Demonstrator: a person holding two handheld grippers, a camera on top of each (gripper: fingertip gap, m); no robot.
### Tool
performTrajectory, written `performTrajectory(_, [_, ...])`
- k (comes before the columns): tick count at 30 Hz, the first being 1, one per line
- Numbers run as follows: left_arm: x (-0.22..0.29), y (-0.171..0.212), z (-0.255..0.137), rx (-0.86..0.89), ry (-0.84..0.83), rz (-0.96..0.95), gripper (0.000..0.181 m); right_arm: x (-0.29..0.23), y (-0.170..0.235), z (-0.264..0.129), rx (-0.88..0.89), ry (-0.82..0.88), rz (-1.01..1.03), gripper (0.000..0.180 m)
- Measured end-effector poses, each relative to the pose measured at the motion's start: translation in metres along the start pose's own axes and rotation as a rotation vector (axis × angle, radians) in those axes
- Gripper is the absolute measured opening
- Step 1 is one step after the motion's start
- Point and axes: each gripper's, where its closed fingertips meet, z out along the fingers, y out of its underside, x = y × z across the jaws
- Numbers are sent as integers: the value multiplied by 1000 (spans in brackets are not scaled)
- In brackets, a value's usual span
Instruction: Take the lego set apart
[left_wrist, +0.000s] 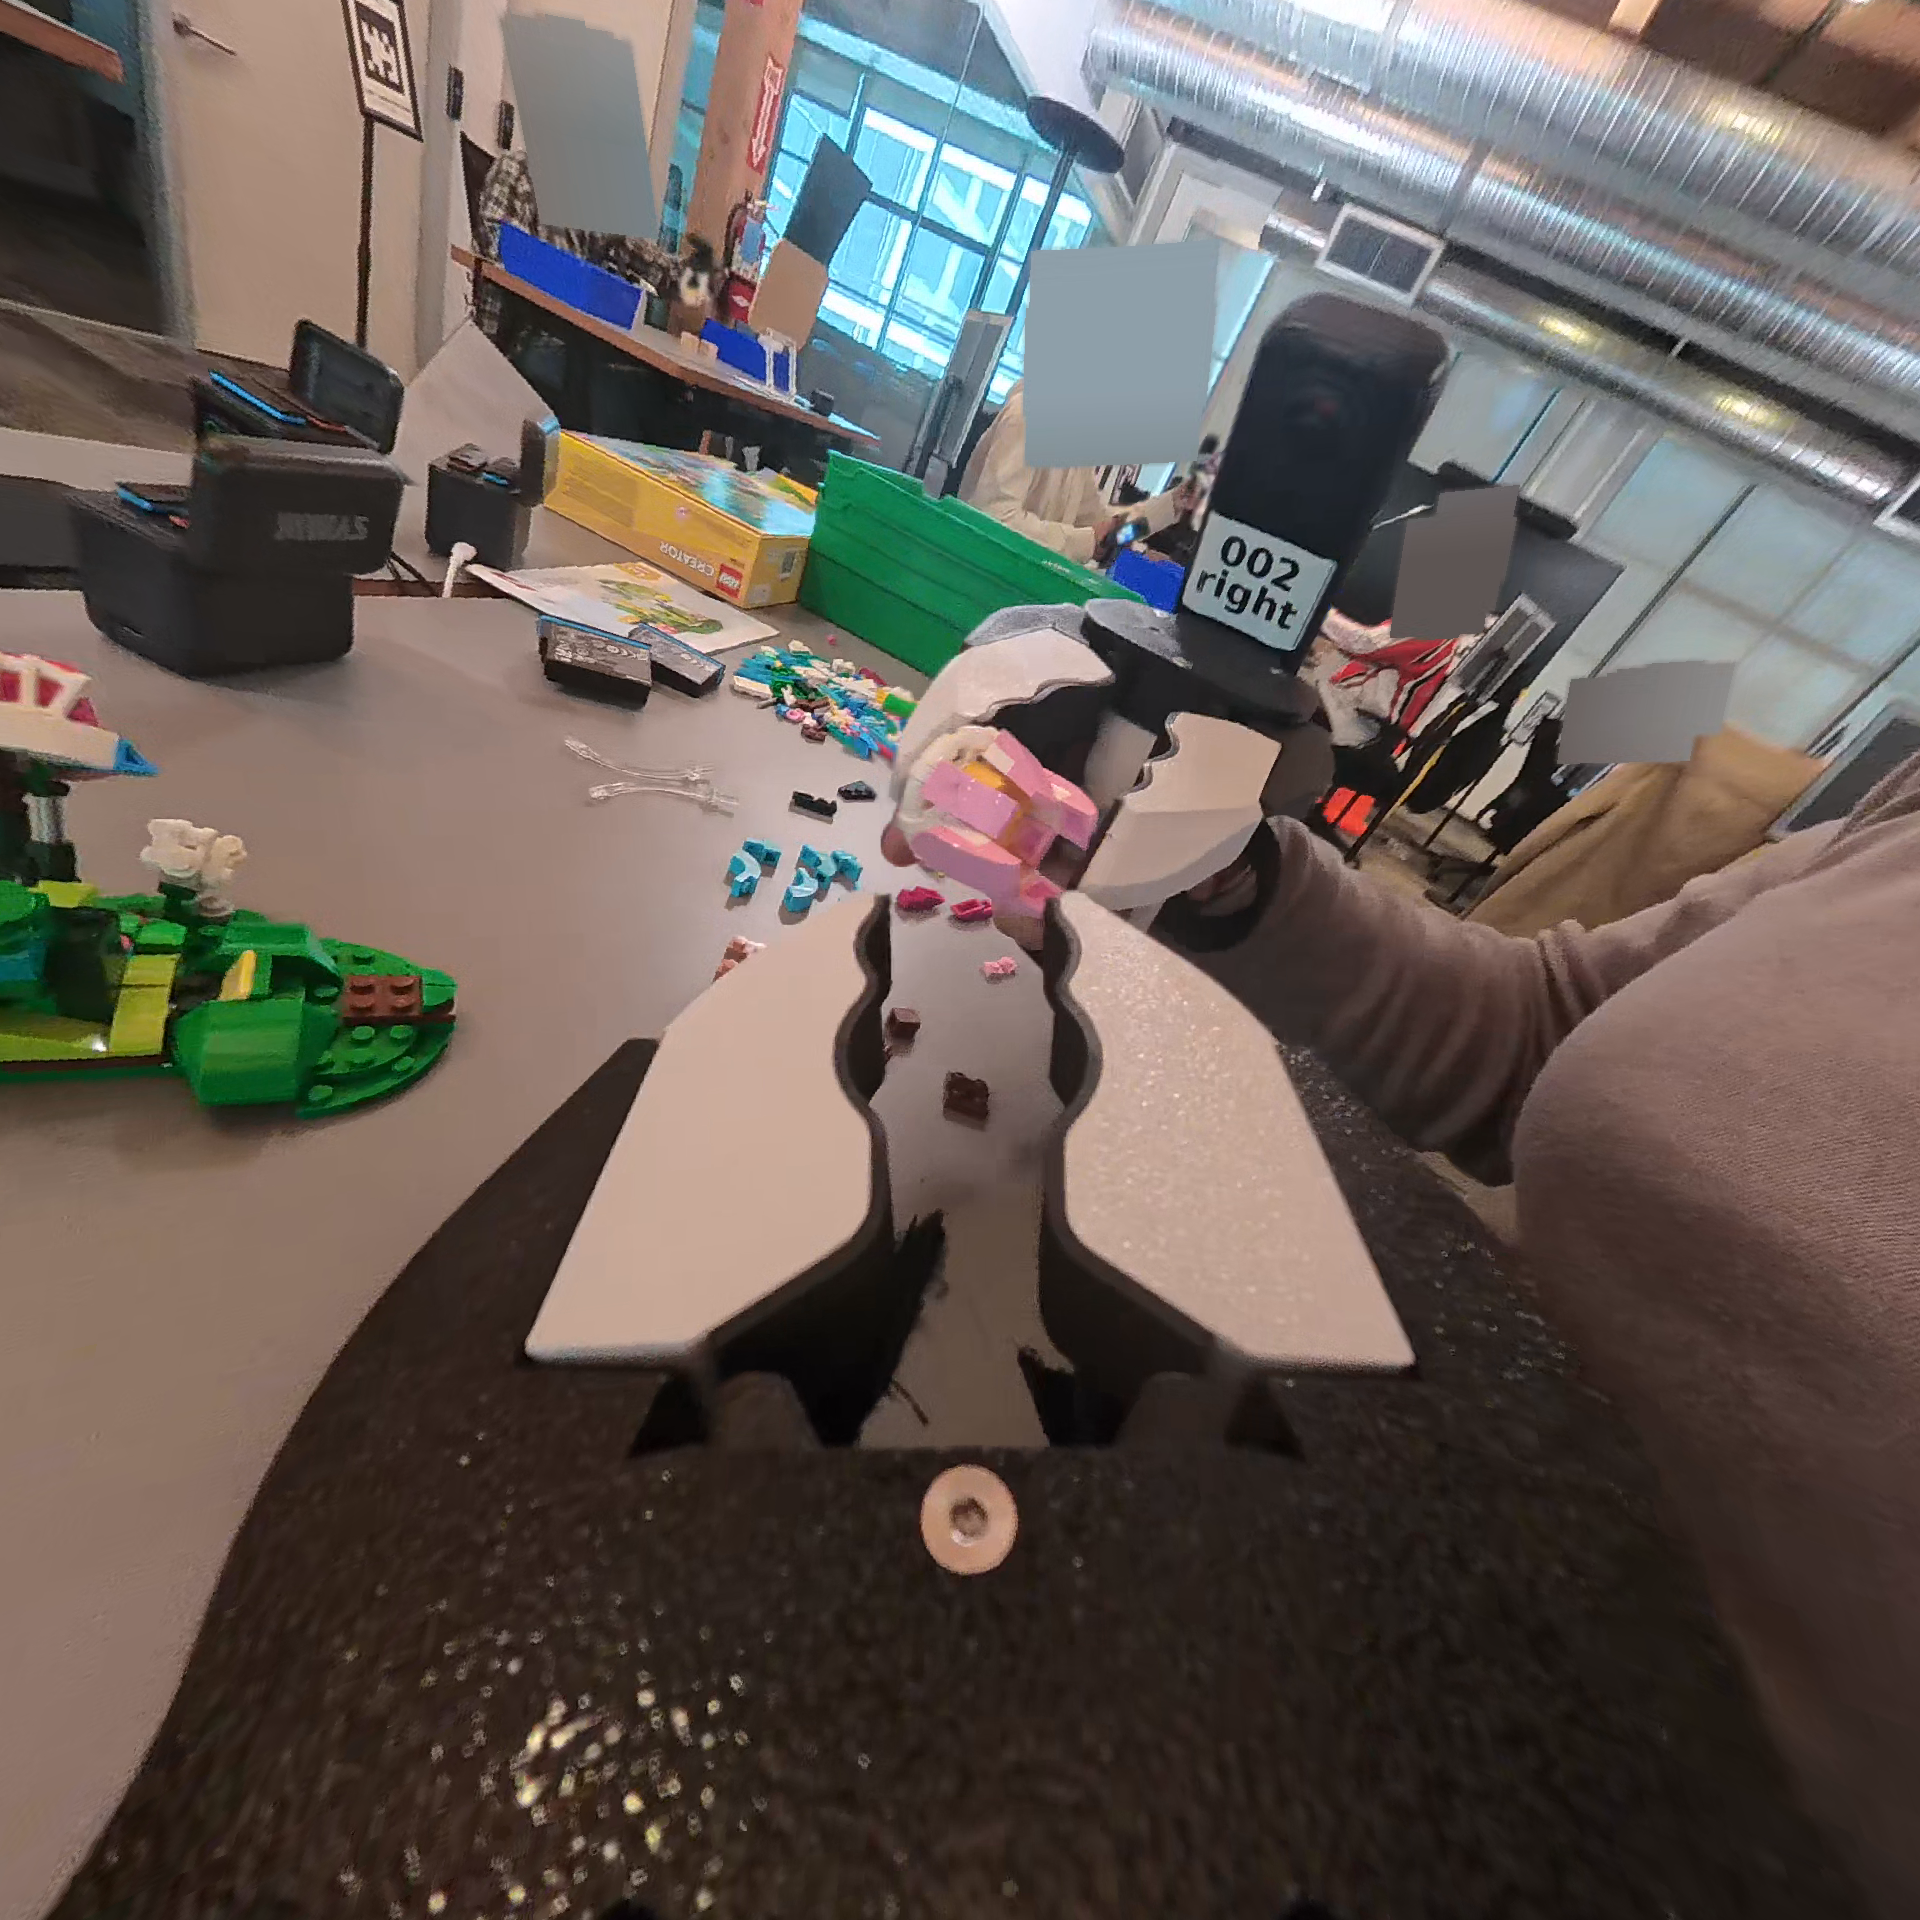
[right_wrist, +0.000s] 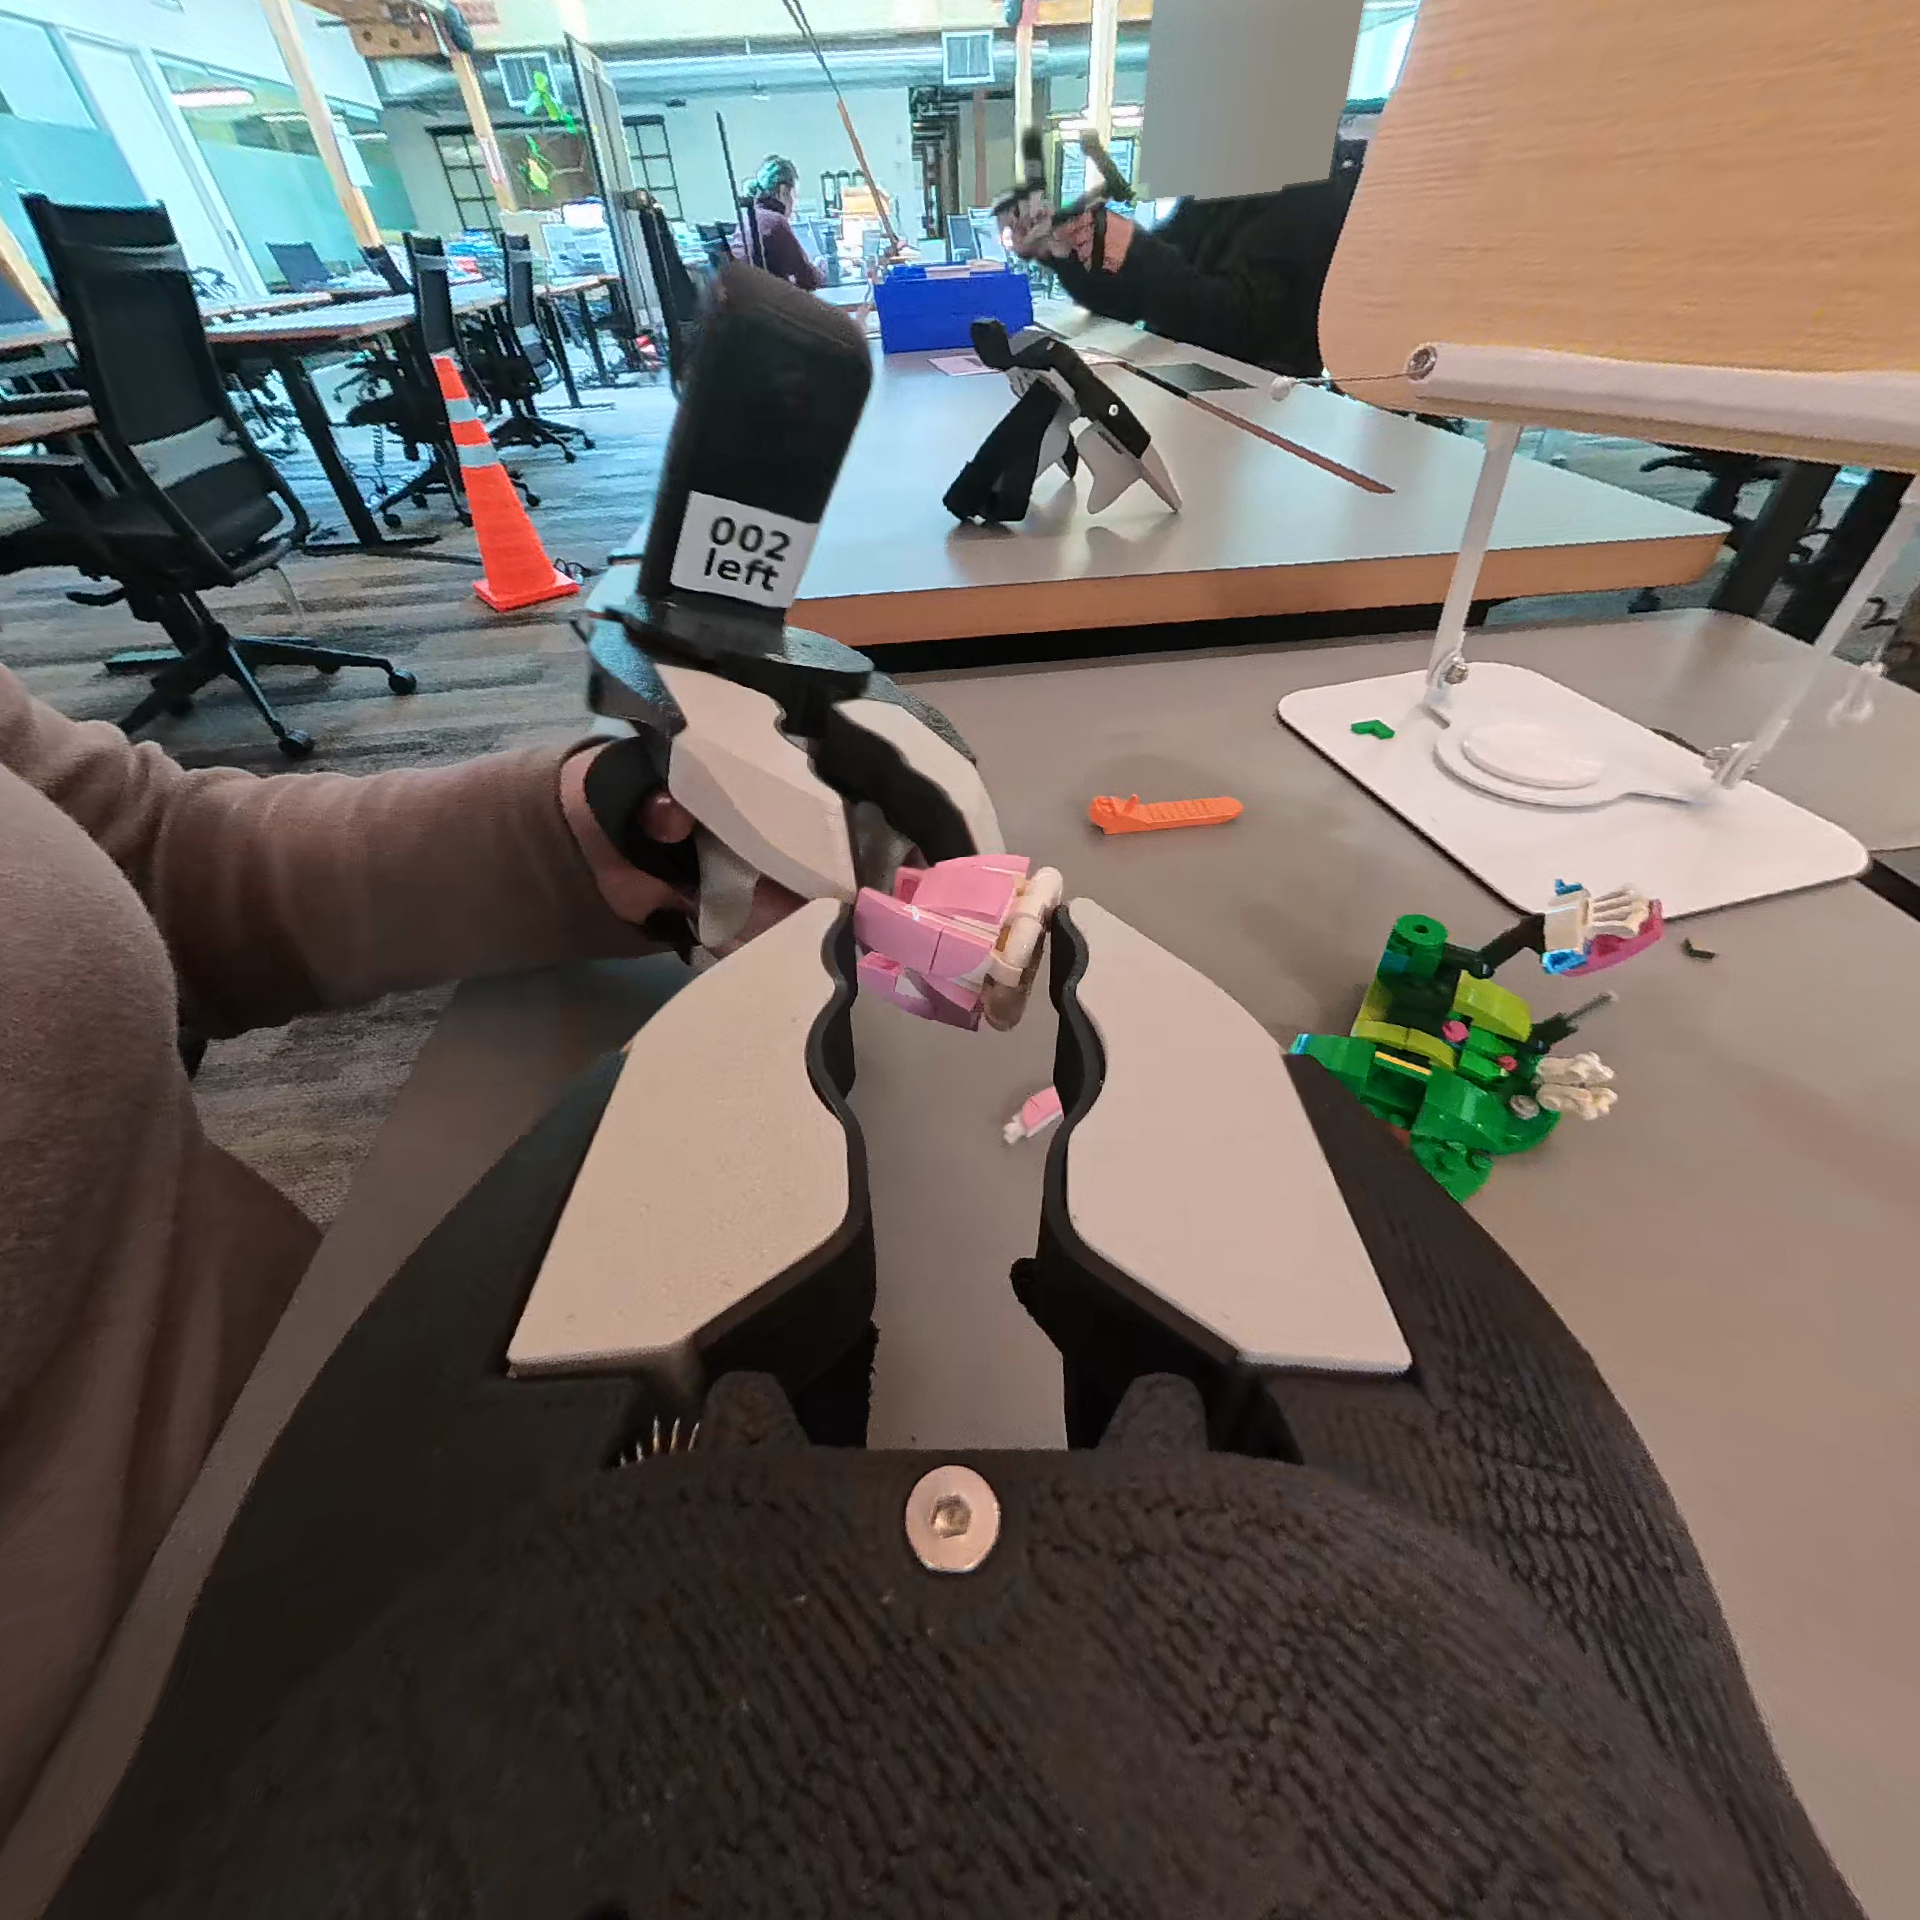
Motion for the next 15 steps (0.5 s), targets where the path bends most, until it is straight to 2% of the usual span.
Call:
performTrajectory(3, [1,3,2,-13,35,-39,33,-5,2,2,-11,-25,-14,35])
performTrajectory(7, [12,0,2,39,165,-129,21,-13,-1,1,19,-103,36,34])
performTrajectory(10, [14,0,2,47,185,-109,17,-13,-1,2,26,-128,58,34])
performTrajectory(13, [5,-4,-2,60,101,-25,7,-8,-3,-1,54,-130,96,34])
performTrajectory(15, [-18,-9,-8,95,-55,-11,0,-13,-12,-8,116,-206,161,34])
